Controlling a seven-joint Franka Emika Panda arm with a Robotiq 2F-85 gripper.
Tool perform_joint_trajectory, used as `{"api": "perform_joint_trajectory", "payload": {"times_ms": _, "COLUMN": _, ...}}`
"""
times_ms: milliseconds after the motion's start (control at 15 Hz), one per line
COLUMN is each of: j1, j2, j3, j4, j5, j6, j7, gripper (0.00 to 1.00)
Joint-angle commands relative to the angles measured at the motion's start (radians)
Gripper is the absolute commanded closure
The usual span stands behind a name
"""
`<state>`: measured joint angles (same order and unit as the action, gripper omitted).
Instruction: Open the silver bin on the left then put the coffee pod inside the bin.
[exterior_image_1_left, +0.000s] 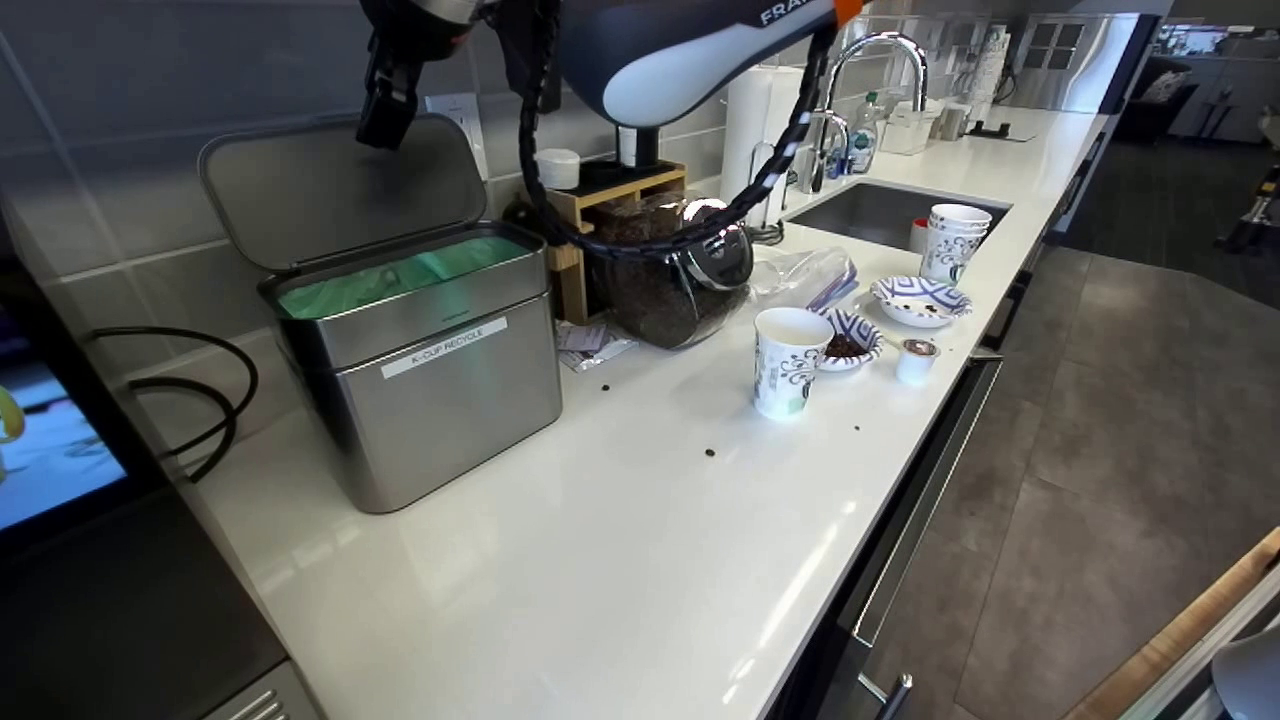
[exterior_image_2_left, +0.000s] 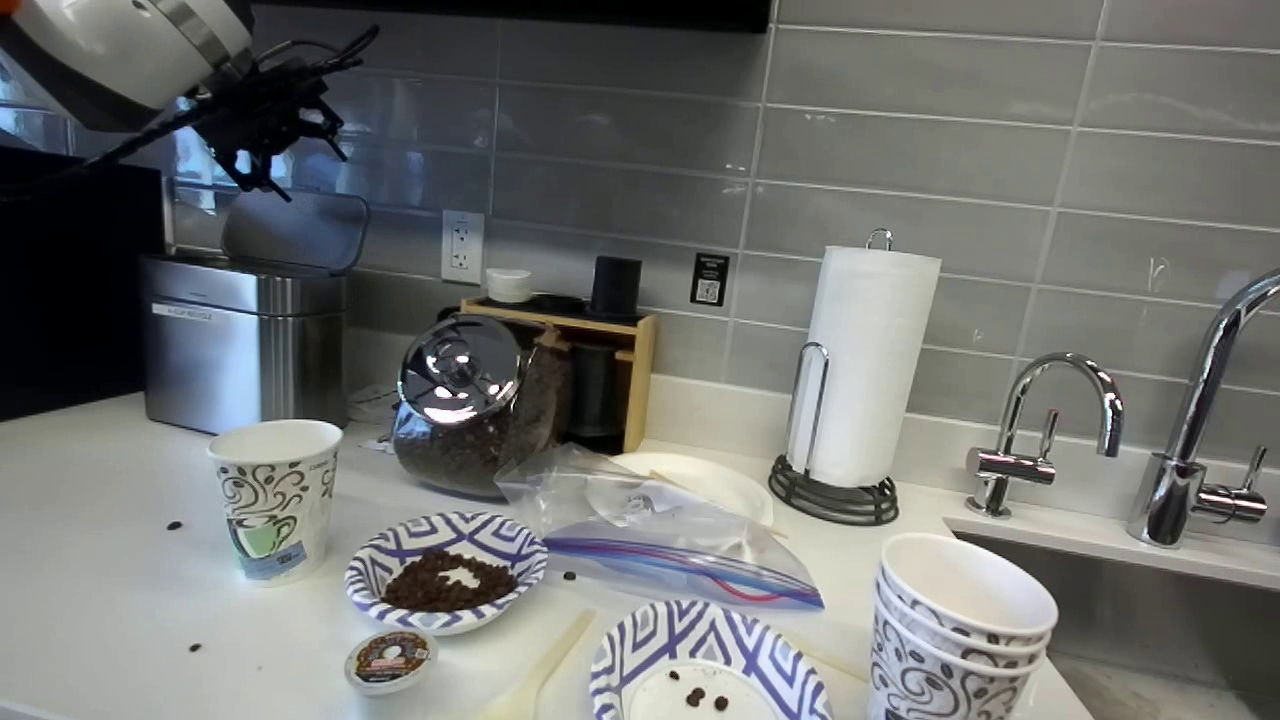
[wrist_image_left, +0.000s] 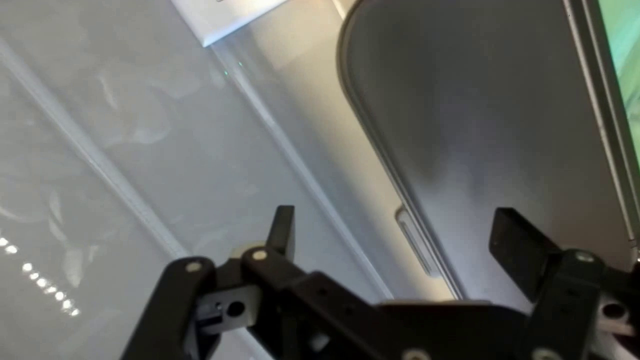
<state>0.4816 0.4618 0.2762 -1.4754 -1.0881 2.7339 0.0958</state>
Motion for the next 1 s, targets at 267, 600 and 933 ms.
{"api": "perform_joint_trajectory", "payload": {"times_ms": 267, "j1": 0.012, "j2": 0.017, "j3": -0.006, "j4": 0.030, "j5": -0.010, "j6": -0.004, "j7": 0.021, "gripper": 0.00}}
{"api": "perform_joint_trajectory", "payload": {"times_ms": 600, "j1": -0.019, "j2": -0.018, "j3": 0.031, "j4": -0.020, "j5": 0.070, "j6": -0.013, "j7": -0.016, "gripper": 0.00}}
{"api": "perform_joint_trajectory", "payload": {"times_ms": 933, "j1": -0.048, "j2": -0.085, "j3": 0.064, "j4": -0.099, "j5": 0.180, "j6": -0.051, "j7": -0.032, "gripper": 0.00}}
